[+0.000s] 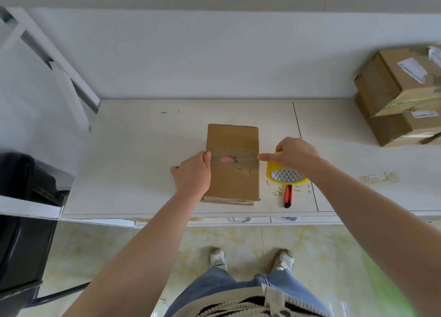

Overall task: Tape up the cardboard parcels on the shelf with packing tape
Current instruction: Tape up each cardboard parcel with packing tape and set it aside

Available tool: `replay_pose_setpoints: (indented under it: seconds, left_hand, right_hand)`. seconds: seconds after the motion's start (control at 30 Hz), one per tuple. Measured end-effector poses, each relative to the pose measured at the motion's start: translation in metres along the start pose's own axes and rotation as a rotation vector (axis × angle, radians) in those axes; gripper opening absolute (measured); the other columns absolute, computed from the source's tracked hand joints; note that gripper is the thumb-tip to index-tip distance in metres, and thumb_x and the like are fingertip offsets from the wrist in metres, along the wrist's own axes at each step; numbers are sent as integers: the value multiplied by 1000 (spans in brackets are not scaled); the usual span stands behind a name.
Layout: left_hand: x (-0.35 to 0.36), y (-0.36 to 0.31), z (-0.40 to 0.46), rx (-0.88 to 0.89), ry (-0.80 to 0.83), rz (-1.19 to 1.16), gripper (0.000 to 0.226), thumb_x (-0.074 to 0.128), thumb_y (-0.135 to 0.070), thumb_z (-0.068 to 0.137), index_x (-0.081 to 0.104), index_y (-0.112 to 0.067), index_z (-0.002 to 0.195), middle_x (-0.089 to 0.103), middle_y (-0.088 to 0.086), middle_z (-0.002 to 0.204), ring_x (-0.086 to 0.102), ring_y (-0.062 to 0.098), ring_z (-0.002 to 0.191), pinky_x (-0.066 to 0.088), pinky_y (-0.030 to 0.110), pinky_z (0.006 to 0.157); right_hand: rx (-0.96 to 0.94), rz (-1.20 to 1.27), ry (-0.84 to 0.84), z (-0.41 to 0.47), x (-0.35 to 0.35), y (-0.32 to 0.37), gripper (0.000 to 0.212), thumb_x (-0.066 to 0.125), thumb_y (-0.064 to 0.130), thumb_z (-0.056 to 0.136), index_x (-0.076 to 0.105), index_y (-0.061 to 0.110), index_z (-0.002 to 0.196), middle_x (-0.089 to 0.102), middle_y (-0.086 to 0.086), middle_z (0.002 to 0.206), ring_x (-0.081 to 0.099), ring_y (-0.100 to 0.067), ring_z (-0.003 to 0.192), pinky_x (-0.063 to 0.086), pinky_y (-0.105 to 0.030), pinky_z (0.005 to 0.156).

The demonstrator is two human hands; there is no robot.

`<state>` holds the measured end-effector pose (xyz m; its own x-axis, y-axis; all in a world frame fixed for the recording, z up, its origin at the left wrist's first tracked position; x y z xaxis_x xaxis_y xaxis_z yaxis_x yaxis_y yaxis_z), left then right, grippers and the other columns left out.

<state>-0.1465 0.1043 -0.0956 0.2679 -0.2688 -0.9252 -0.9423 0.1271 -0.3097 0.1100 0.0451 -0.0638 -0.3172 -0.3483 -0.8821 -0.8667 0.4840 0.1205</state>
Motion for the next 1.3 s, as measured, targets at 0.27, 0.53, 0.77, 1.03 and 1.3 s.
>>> replay_pose_setpoints:
  seconds: [0.27,0.53,0.77,1.03,1.3]
  left_hand:
    - [-3,5,-20,-86,-24,25,36,22,-43,106,48,-18,107,61,2,100,59,26,88,35,40,85]
    - [1,-73,-8,389,-118,258,70,10,-46,100,-17,-11,154,-22,9,163,-22,28,149,-11,49,121]
    - [16,-72,-2,375,-55,323,70,11,-47,104,-23,-11,153,-28,8,161,-25,27,148,-9,48,122]
    - [19,-99,-2,338,-20,287,67,11,-47,105,-22,-15,154,-31,9,159,-28,27,147,-16,51,118]
    - [20,-91,-2,356,-59,256,69,1,-59,96,-16,-28,156,-26,8,162,-21,30,150,-10,54,120]
  right_hand:
    - [-77,-1,36,9,9,7,67,52,85,71,58,18,79,58,3,69,54,-11,65,40,-27,62]
    - [-111,-56,27,12,7,8,63,50,85,72,53,22,68,59,3,68,54,-10,64,41,-28,63]
    - [-113,-46,47,12,12,7,62,49,86,71,47,24,70,54,6,67,58,-18,75,48,-31,71]
    - [-105,-63,26,12,10,8,69,47,89,70,58,21,76,60,4,70,60,-16,73,48,-30,69]
    - [-167,180,60,10,21,6,65,52,77,79,57,13,79,53,3,69,53,-16,69,39,-28,60]
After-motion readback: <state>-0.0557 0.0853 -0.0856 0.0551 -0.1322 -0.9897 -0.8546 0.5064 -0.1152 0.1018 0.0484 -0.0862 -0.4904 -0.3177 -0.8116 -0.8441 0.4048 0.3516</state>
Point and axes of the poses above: each hand's wrist, its own z-axis towards the middle knuckle, its own x-axis out of the palm, y = z × x, the point moved 8 cm from there along z, towards the middle knuckle
